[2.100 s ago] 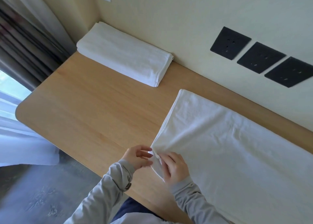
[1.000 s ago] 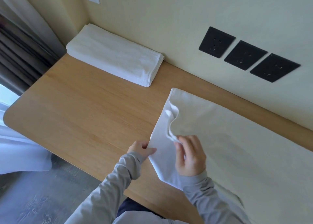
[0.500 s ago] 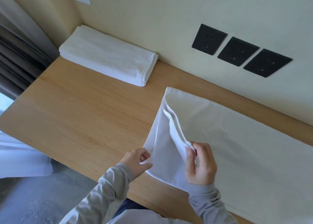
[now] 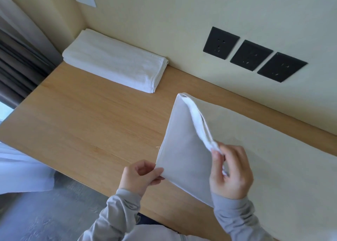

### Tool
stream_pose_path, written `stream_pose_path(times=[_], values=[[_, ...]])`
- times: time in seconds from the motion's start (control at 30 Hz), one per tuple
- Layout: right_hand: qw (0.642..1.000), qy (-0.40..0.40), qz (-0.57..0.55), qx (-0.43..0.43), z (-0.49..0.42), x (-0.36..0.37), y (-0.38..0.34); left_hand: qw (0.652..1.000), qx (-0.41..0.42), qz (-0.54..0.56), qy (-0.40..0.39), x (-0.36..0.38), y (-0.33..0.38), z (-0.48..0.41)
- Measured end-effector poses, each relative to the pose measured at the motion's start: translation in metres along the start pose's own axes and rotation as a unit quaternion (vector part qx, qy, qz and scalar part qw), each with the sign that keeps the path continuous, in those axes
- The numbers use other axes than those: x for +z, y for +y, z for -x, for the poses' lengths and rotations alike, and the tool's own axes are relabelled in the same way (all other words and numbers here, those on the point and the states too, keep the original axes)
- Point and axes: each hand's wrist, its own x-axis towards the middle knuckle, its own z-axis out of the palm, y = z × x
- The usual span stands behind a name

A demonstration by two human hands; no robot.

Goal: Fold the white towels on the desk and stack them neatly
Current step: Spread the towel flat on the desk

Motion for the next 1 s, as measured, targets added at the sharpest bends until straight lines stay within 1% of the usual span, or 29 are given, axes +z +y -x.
stream_pose_path(times=[0.13,0.17,0.33,0.47,0.57,0.67,0.73,0.87,0.93,1.0], values=[[0.991,-0.127,-0.02,-0.038,0.036,0.01,-0.019,0.998,0.057,0.028,-0.015,0.025,0.009,0.025],[0.989,-0.142,-0.019,-0.039,0.041,0.014,-0.02,0.997,0.063,0.035,-0.02,0.029,0.009,0.029],[0.987,-0.155,-0.019,-0.045,0.049,0.016,-0.018,0.996,0.076,0.03,-0.024,0.029,0.012,0.035],[0.987,-0.148,-0.013,-0.053,0.048,0.013,-0.017,0.995,0.086,0.038,-0.034,0.032,0.013,0.038],[0.988,-0.149,-0.026,-0.039,0.05,0.011,-0.017,0.993,0.103,0.025,-0.049,0.033,0.014,0.038],[0.982,-0.187,-0.039,-0.011,0.053,0.007,-0.016,0.987,0.138,-0.028,-0.071,0.031,0.016,0.038],[0.979,-0.202,-0.026,-0.005,0.052,0.006,-0.012,0.98,0.165,-0.067,-0.093,0.032,0.019,0.041],[0.982,-0.186,-0.021,-0.008,0.042,0.007,-0.007,0.941,0.255,-0.198,-0.103,0.038,0.023,0.041],[0.982,-0.185,-0.028,-0.013,0.037,0.005,-0.006,0.931,0.273,-0.219,-0.104,0.036,0.027,0.035],[0.984,-0.176,-0.032,-0.006,0.033,0.003,-0.005,0.93,0.273,-0.223,-0.105,0.033,0.031,0.025]])
